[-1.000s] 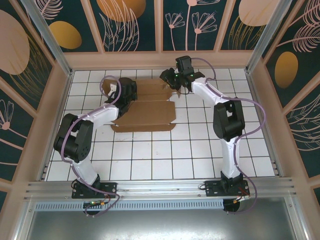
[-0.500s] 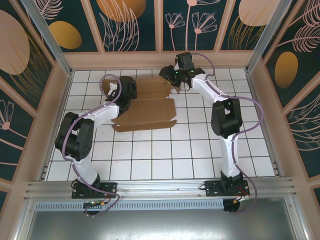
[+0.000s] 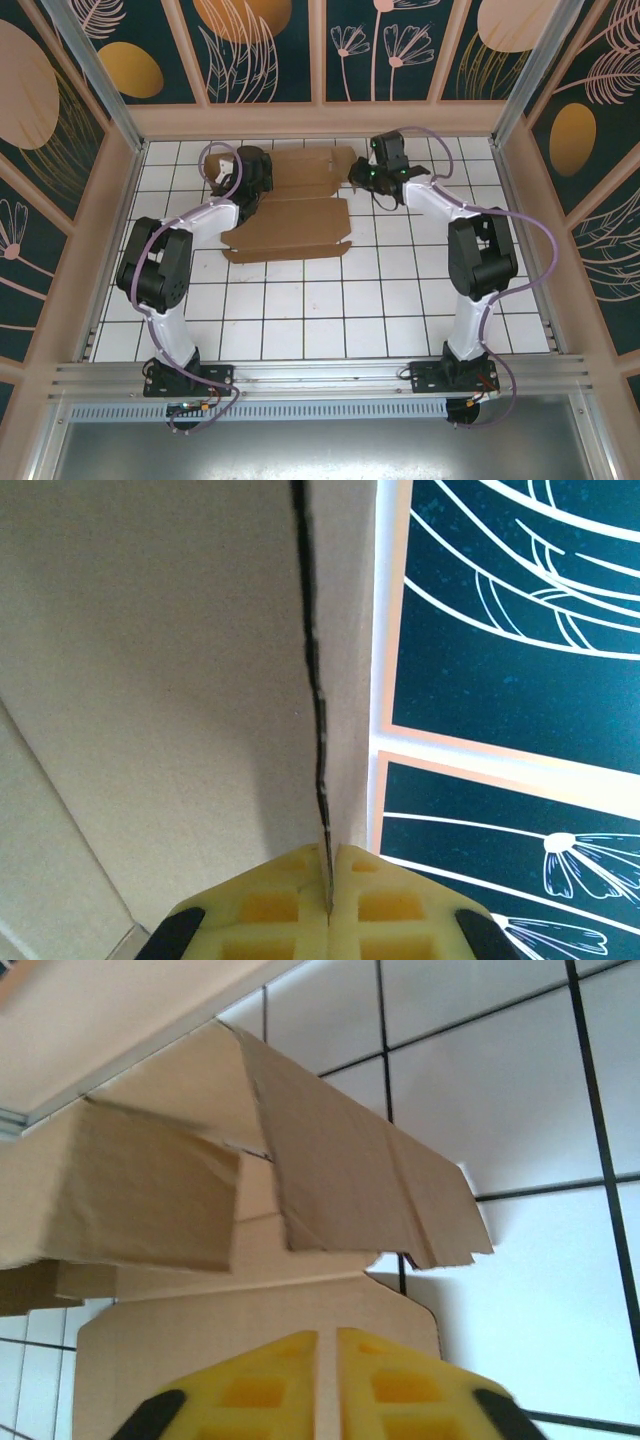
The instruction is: Fold the paper box
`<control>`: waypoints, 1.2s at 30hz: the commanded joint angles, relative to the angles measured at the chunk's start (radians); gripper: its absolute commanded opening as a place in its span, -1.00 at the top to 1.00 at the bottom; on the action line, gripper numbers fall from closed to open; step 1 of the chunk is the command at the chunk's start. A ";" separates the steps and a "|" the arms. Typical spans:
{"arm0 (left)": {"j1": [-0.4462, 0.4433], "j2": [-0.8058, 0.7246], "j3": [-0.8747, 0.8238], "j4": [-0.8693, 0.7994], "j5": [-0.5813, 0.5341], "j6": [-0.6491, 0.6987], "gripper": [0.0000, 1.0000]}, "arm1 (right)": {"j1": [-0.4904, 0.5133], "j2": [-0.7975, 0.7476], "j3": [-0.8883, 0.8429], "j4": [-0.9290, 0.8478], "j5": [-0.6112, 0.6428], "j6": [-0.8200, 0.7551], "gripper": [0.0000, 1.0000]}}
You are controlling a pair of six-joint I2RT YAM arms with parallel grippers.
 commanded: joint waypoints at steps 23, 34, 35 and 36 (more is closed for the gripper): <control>0.035 0.084 0.015 -0.140 0.022 0.033 1.00 | 0.136 0.282 0.163 0.007 0.616 -0.044 0.87; 0.035 0.084 0.012 -0.141 0.035 0.028 1.00 | 0.184 0.318 0.156 0.135 0.381 -0.127 0.78; 0.034 0.083 0.012 -0.142 0.034 0.028 1.00 | 0.191 0.315 0.147 0.156 0.369 -0.134 0.77; 0.035 0.084 0.012 -0.143 0.035 0.029 1.00 | 0.193 0.315 0.144 0.166 0.358 -0.136 0.76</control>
